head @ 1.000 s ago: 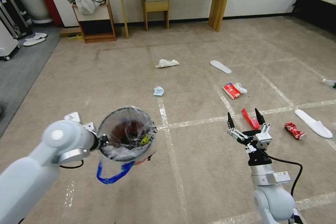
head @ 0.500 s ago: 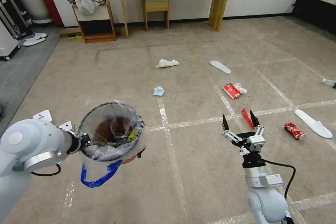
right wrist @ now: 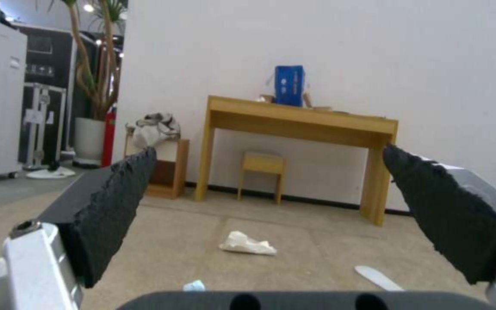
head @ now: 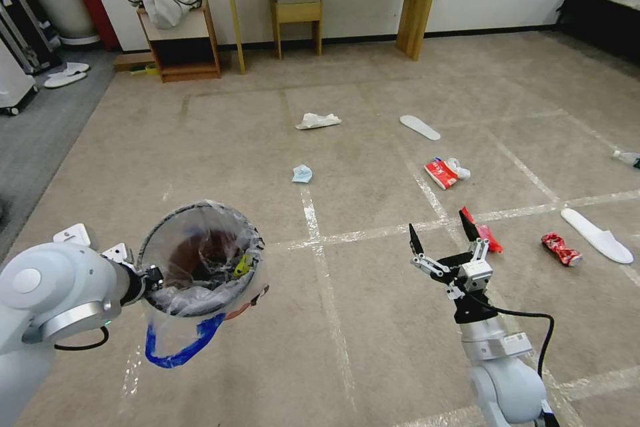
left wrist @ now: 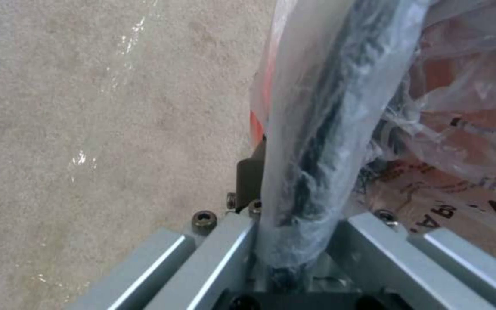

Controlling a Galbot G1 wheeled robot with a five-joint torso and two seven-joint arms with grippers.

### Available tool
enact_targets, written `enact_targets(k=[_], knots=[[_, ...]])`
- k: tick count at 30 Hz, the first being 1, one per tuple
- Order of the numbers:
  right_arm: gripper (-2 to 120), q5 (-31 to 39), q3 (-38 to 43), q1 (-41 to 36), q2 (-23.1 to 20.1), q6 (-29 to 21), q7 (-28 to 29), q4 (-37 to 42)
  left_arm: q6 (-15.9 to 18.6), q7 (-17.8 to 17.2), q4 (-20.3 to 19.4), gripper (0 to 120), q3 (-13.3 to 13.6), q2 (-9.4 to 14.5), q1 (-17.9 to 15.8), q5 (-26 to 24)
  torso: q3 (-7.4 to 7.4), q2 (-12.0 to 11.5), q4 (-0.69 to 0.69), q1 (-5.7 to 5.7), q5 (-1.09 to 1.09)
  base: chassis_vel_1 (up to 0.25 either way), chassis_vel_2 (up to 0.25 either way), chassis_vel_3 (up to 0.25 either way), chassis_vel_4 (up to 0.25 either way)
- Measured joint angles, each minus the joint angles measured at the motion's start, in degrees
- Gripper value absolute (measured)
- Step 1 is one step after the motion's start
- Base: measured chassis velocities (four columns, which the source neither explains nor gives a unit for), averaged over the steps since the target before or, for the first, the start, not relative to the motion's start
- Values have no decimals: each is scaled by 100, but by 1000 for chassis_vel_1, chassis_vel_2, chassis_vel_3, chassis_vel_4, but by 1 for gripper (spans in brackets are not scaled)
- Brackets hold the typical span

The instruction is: Pick up the trash bin and place the garbage on the floor into it.

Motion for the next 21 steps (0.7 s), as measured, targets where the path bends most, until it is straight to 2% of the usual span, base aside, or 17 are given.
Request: enact_targets(k=[12,21], knots=[[100,24,-54,39,-84,4,-20,-63,50,5,71,0,116,-128,-66,67,0,0,0,0,0,0,0,0,0],[100,24,-114,81,-109,12,-56,-135,-9,5,208,0,134,-214,-108,128,0,0,0,0,0,-81,86,92,-84]])
